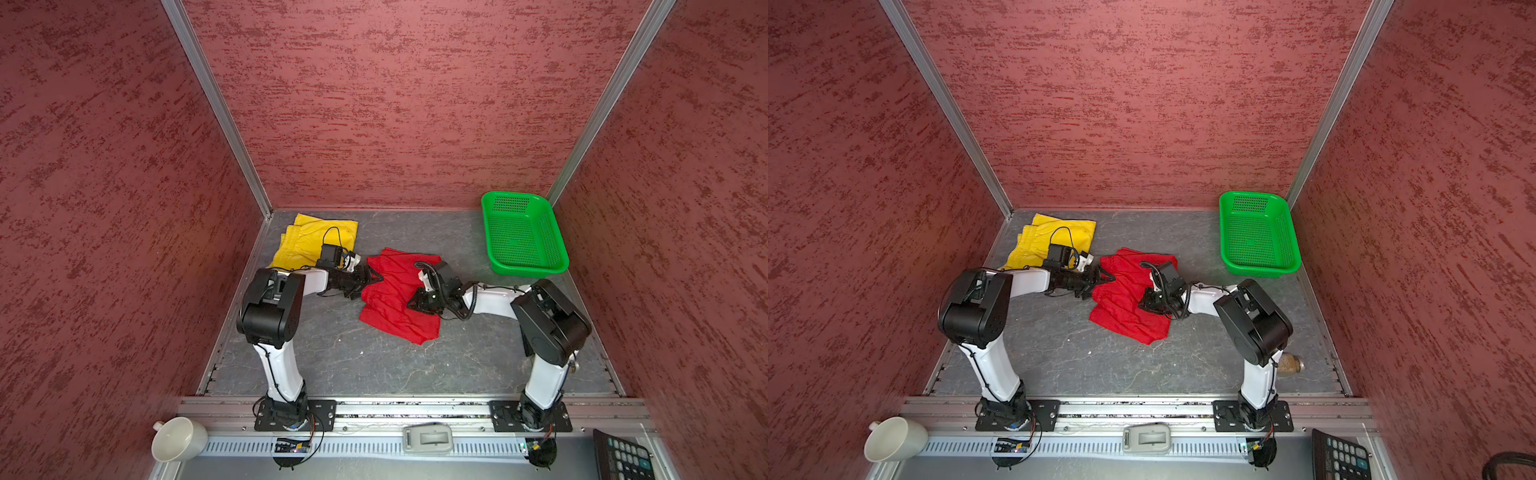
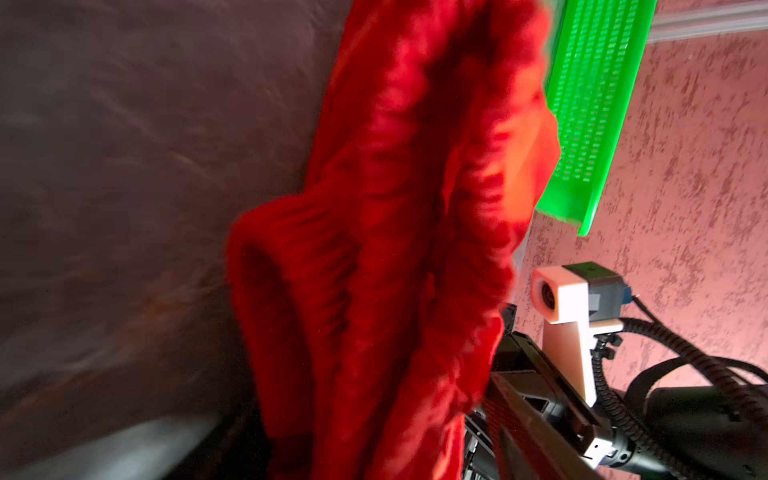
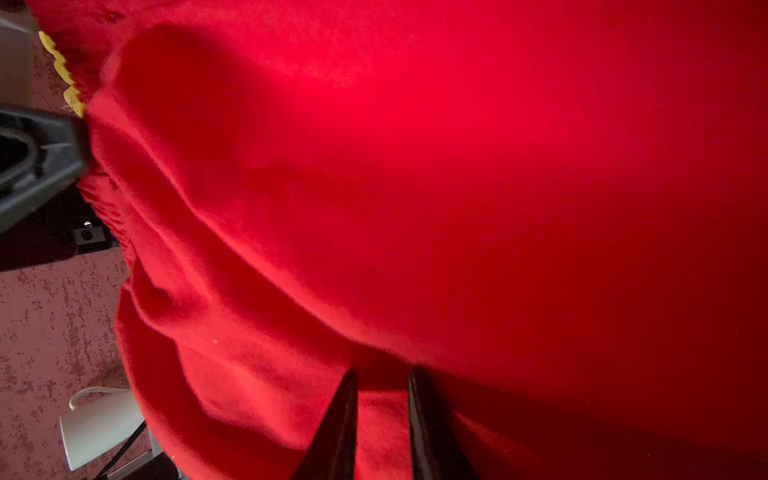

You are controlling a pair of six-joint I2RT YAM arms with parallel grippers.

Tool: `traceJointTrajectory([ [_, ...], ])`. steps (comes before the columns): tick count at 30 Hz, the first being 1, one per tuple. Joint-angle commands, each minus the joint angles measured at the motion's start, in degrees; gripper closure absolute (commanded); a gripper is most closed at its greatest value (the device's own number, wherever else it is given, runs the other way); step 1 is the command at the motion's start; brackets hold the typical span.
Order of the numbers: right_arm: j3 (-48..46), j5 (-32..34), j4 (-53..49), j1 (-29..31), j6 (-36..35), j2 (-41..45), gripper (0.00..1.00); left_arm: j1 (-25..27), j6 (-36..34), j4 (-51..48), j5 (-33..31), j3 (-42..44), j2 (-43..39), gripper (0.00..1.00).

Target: Fold and stack the shorts

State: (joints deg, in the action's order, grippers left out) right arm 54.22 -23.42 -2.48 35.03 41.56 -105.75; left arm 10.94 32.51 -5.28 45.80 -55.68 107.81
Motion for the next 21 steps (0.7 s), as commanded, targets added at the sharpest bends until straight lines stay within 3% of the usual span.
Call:
traceJointTrajectory([
  [1,-2.99,1.26,-6.10,0.05,0.87,-2.93,0.76,2.77,-0.89,-2.09,-2.83,1.47,2.01,0.26],
  [4,-3.01,1.07,-5.25,0.04,1.58,-3.00,0.77,4.33,-0.12,-1.41,-3.00,1.08,0.87,0.33],
  [6,-3.04,1.14,-4.86,0.04,2.01,-2.99,0.77,5.42,0.75,-0.50,-2.82,0.93,0.17,0.43],
  [9,-3.01,1.42,-4.96,0.04,2.22,-2.54,0.77,6.54,0.82,-1.93,-3.45,-0.38,-0.58,0.71],
  [13,-2.95,3.59,-6.34,-0.10,2.07,0.84,0.74,6.64,-3.71,-10.27,-7.45,-4.43,-2.15,0.99],
  [21,-3.67,6.02,-9.90,-3.65,1.78,12.15,0.64,5.72,-20.42,-34.27,-17.43,-21.39,-0.83,1.00],
])
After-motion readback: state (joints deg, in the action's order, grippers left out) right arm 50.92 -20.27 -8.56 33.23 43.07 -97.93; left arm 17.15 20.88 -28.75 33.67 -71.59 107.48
